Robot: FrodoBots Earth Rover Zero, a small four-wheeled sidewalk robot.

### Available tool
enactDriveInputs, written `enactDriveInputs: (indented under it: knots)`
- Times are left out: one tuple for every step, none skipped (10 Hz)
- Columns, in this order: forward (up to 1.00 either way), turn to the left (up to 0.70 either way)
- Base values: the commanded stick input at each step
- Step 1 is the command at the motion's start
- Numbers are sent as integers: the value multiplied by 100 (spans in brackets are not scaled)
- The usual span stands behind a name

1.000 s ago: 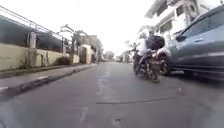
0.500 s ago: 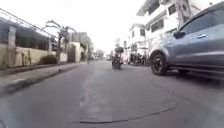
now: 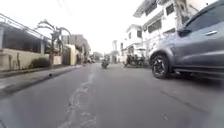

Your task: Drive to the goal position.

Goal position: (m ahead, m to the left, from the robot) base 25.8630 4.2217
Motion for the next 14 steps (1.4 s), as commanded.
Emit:
enactDriveInputs:
  knots:
    - [100, 10]
    - [100, 10]
    - [100, 10]
    - [100, 10]
    - [100, 10]
    - [100, 10]
    - [100, 10]
    - [100, 10]
    - [100, -8]
    - [100, -30]
    - [100, -30]
    - [100, -30]
    - [100, -30]
    - [100, 0]
